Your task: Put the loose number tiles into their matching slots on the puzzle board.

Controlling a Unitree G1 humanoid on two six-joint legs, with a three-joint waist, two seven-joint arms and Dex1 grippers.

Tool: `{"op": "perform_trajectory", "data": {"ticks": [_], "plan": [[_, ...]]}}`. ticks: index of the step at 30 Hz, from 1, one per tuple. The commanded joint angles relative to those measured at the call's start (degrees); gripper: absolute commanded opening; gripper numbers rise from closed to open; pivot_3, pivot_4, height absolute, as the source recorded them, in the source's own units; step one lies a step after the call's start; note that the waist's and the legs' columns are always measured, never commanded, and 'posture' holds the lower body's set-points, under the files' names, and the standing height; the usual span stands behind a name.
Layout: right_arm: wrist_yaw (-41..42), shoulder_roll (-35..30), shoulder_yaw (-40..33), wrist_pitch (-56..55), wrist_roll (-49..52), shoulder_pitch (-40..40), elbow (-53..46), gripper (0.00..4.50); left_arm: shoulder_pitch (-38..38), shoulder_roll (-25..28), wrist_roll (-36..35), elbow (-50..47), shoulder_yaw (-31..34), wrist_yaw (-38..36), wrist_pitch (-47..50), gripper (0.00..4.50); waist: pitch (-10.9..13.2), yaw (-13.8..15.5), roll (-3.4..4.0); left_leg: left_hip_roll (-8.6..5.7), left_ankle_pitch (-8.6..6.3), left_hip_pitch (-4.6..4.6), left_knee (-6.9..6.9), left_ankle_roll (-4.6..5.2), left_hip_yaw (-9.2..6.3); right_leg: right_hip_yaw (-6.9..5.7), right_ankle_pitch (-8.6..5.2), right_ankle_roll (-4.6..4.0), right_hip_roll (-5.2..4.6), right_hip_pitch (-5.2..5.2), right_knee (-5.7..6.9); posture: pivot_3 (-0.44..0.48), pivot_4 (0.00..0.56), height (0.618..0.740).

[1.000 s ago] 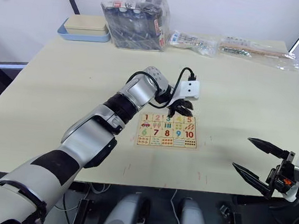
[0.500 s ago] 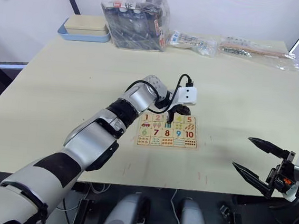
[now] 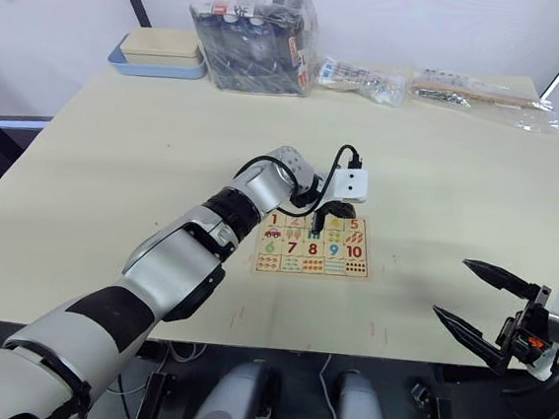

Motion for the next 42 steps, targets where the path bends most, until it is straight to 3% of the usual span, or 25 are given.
{"op": "perform_trajectory", "data": {"ticks": [1, 8, 15, 20, 25, 28, 35, 42], "plan": [[-0.33, 0.11, -1.83, -0.79, 1.33, 0.23, -1.84, 4.50, -1.12, -0.36, 0.16, -0.64, 0.61, -0.78, -0.80, 0.07, 0.00, 0.00, 0.00, 0.00, 0.00, 0.00, 0.00, 0.00, 0.00, 0.00, 0.00, 0.00, 0.00, 0.00, 0.00, 0.000, 0.150, 0.740], [-0.35, 0.02, -1.57, -0.76, 1.25, -0.18, -1.55, 4.50, -1.04, -0.32, 0.07, -0.74, 1.19, -0.30, -1.01, 0.07, 0.00, 0.00, 0.00, 0.01, 0.00, 0.00, 0.00, 0.00, 0.00, 0.00, 0.00, 0.00, 0.00, 0.00, 0.00, 0.000, 0.150, 0.740], [-0.34, 0.35, -1.29, -0.92, 1.31, -0.24, -1.68, 4.50, -0.23, 2.04, -5.29, -5.93, 7.31, -0.77, 1.28, 0.07, 0.00, -0.03, 0.00, 0.05, 0.00, 0.00, 0.00, 0.00, -0.01, 0.00, 0.00, 0.00, 0.00, 0.00, 0.02, 0.000, 0.150, 0.740], [-0.77, -0.18, 0.03, -0.04, 1.36, -2.14, -2.23, 4.50, 7.98, 8.75, -15.97, -28.74, 16.86, -4.37, 15.66, 0.07, -0.01, -0.55, 0.04, 0.16, 0.00, 0.06, 0.00, -0.01, 0.01, 0.03, 0.00, -0.01, -0.02, -0.01, 0.13, 0.000, 0.150, 0.740], [-1.26, -0.73, 1.39, 1.13, 1.73, -4.59, -2.35, 4.50, 17.22, 13.70, -24.23, -50.85, 25.40, 0.69, 34.27, 0.07, -0.02, -0.48, 0.06, 0.25, 0.02, 0.15, 0.01, -0.03, -0.01, 0.01, -0.01, -0.03, -0.01, -0.02, 0.30, 0.000, 0.150, 0.740], [-1.49, -1.16, 2.17, 1.89, 1.84, -6.09, -2.06, 4.50, 23.11, 15.59, -27.24, -61.03, 29.95, 4.36, 39.31, 0.07, -0.02, 0.16, 0.06, 0.24, 0.02, 0.15, 0.04, -0.03, 0.00, 0.01, 0.00, -0.02, -0.05, 0.00, 0.29, 0.000, 0.150, 0.740], [-1.65, -1.87, 3.66, 3.71, 2.31, -9.85, -0.34, 4.50, 37.04, 19.31, -31.70, -76.63, 37.57, 12.27, 41.27, 0.07, -0.03, -0.13, 0.08, 0.20, 0.03, 0.25, 0.06, -0.06, -0.09, -0.09, 0.00, -0.03, -0.15, 0.12, 0.29, 0.000, 0.150, 0.740], [-2.41, -2.97, 2.16, 5.92, 3.19, -10.82, -0.07, 4.50, 52.65, 24.14, -40.41, -85.44, 47.24, 11.99, 40.93, 0.07, -0.03, 0.06, 0.07, 0.18, 0.04, 0.23, 0.05, -0.08, -0.13, -0.24, 0.00, -0.06, -0.30, 0.13, 0.26, 0.000, 0.150, 0.740]]}}
